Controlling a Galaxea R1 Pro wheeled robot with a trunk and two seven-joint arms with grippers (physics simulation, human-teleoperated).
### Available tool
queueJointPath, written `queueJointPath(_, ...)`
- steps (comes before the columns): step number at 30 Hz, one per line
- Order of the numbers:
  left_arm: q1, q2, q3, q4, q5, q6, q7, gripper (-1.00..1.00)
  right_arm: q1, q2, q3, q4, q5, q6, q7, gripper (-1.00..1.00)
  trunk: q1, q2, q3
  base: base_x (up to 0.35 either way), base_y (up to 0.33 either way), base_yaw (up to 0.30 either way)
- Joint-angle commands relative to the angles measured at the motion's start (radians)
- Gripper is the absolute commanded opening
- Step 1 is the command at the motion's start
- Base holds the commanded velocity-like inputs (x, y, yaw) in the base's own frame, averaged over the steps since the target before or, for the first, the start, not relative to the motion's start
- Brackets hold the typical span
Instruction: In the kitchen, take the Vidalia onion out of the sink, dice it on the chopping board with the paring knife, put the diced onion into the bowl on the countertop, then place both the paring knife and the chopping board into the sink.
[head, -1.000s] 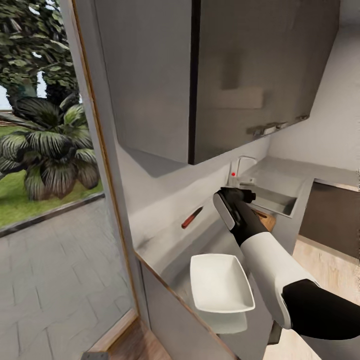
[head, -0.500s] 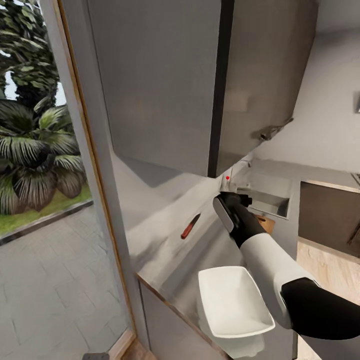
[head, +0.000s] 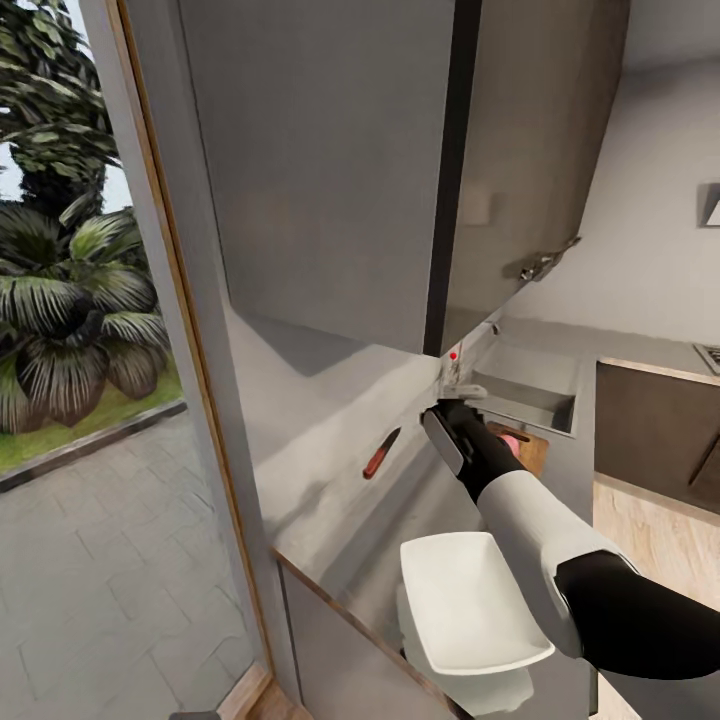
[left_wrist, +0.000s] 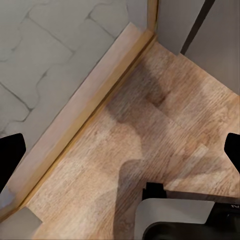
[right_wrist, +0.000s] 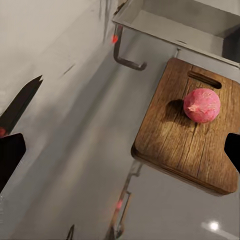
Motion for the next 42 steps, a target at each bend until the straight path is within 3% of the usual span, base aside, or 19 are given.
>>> queueJointPath(1,-0.001,-0.001,-0.008,0.003,0.008,-0.005,0.000,1.00,-0.001,-0.001,0.006,-0.001,-0.012,0.003,0.000,1.00,0.001,-0.002,-0.002,0.000,0.000,0.000)
queueJointPath(6,0.003,-0.002,-0.008,0.003,0.008,-0.004,0.000,1.00,-0.001,0.006,0.004,-0.001,-0.014,0.003,0.074,1.00,0.001,-0.002,-0.002,0.000,0.000,0.000)
queueJointPath(15,0.010,-0.006,-0.009,0.003,0.008,-0.004,0.000,1.00,-0.001,0.048,0.004,0.000,-0.012,0.004,0.091,1.00,0.001,-0.002,-0.002,0.000,0.000,0.000)
queueJointPath(39,0.025,-0.008,-0.009,0.003,0.007,0.016,0.000,1.00,-0.001,0.048,0.005,-0.001,-0.011,-0.006,0.087,1.00,0.001,-0.002,-0.002,0.000,0.000,0.000)
queueJointPath(42,0.031,-0.021,-0.009,0.003,0.006,0.039,-0.016,1.00,-0.001,0.048,0.005,-0.001,-0.011,-0.006,0.087,1.00,0.001,-0.002,-0.002,0.000,0.000,0.000)
